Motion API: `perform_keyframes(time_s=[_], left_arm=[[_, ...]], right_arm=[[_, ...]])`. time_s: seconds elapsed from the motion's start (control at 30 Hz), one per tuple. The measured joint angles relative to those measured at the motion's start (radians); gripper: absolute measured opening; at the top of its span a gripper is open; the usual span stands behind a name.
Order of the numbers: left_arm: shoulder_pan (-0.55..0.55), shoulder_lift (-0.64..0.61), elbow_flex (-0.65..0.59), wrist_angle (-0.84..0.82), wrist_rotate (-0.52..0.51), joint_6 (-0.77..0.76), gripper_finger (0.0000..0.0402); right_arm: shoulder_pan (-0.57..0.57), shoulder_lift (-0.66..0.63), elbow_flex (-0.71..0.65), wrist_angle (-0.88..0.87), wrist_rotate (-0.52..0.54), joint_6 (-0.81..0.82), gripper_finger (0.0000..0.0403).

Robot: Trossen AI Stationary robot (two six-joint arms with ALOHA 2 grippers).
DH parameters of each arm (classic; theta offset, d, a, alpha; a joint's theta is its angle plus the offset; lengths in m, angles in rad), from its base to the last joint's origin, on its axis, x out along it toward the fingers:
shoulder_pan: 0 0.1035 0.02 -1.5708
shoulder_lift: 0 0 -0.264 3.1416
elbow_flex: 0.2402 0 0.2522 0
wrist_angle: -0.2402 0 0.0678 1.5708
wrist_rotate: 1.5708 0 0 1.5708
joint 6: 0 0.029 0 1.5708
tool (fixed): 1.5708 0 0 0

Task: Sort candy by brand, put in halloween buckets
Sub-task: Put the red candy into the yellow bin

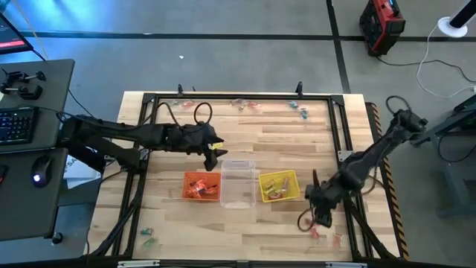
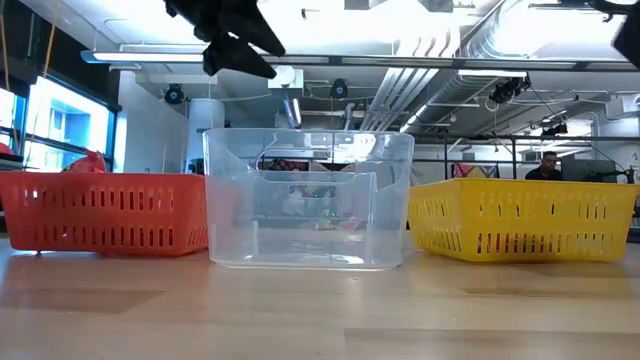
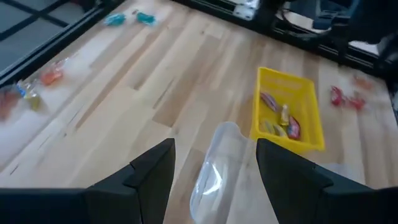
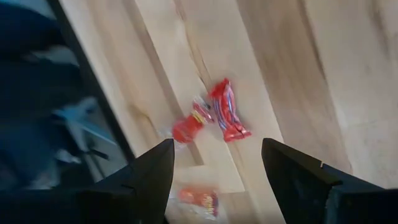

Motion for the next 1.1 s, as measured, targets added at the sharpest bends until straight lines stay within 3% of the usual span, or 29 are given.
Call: perform_keyframes(time_s=[0.33,0.53,0.7,0.83,1.0,1.1], left_arm=[[0.041,-0.036,0.000,-0.073,0.073,0.072,0.0214],[0.043,-0.036,0.000,-0.078,0.071,0.061,0.0214],[0.043,-0.036,0.000,-0.076,0.033,0.036,0.0214],[0.043,-0.036,0.000,-0.076,-0.008,0.005,0.0214],[0.043,-0.036,0.000,-0.075,-0.036,-0.016,0.0214],[0.043,-0.036,0.000,-0.075,-0.044,-0.017,0.0214]], right_arm=[[0.071,0.302,0.067,-0.008,0.022,-0.063,0.0236],[0.090,0.391,0.081,0.002,0.022,-0.178,0.0236],[0.112,0.421,0.084,-0.013,0.061,-0.175,0.0226],[0.125,0.422,0.082,-0.021,0.117,-0.172,0.0164],[0.128,0.413,0.090,-0.093,0.117,-0.181,0.0031],[0.127,0.370,0.116,-0.209,0.102,-0.202,0.0014]])
